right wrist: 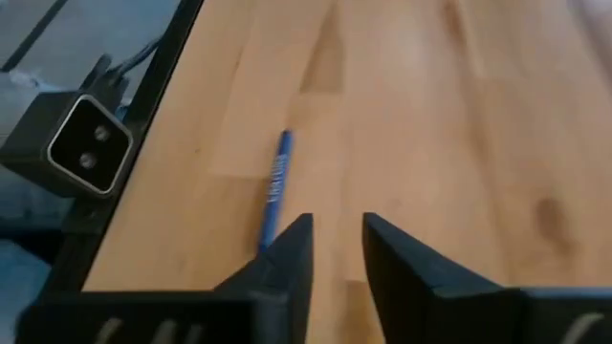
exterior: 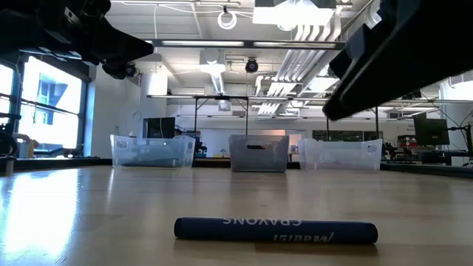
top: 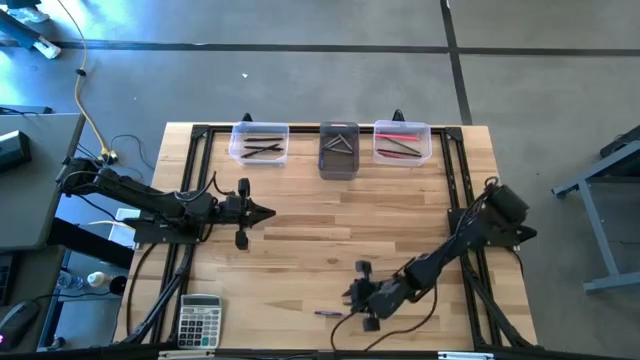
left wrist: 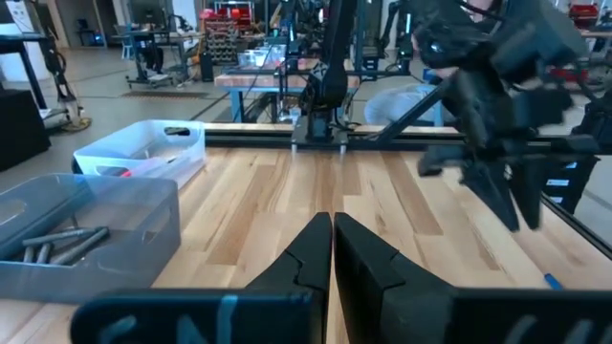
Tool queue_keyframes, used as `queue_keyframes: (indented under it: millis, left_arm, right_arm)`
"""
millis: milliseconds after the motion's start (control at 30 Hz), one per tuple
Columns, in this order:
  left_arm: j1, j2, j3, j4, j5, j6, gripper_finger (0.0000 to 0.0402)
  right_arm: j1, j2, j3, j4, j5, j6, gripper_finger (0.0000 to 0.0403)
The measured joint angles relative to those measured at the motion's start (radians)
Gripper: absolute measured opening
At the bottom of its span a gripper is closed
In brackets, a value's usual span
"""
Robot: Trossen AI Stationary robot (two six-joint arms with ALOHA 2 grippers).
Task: Sort crayons/erasers/pens/pencils in bins
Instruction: Put the blue crayon into the black bin
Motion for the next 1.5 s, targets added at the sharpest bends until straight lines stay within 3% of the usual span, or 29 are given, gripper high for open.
queue_keyframes:
  millis: [167, 333, 833, 1000, 1167, 1500]
  left_arm:
    - [0.0, 0.0, 0.0, 0.004, 0.0, -0.002, 0.0007]
    - [0.0, 0.0, 0.0, 0.004, 0.0, -0.003, 0.0007]
    - [0.0, 0.0, 0.0, 0.001, 0.0, -0.065, 0.0007]
    - [0.0, 0.0, 0.0, -0.005, 0.0, -0.083, 0.0007]
    - [-0.012, 0.0, 0.0, -0.005, -0.003, -0.08, 0.0007]
    - [-0.025, 0.0, 0.0, -0.038, -0.023, -0.067, 0.0007]
  right_arm:
    - [0.028, 0.114, 0.126, -0.093, -0.001, 0.037, 0.0131]
    - [0.036, 0.193, 0.218, -0.121, -0.001, 0.038, 0.0156]
    - [0.07, 0.275, 0.24, -0.1, 0.012, 0.128, 0.014]
    - [0.084, 0.297, 0.241, -0.091, 0.064, 0.16, 0.0139]
    - [0.081, 0.298, 0.241, -0.094, 0.067, 0.159, 0.0117]
    - [0.056, 0.294, 0.242, -0.131, 0.046, 0.14, 0.0017]
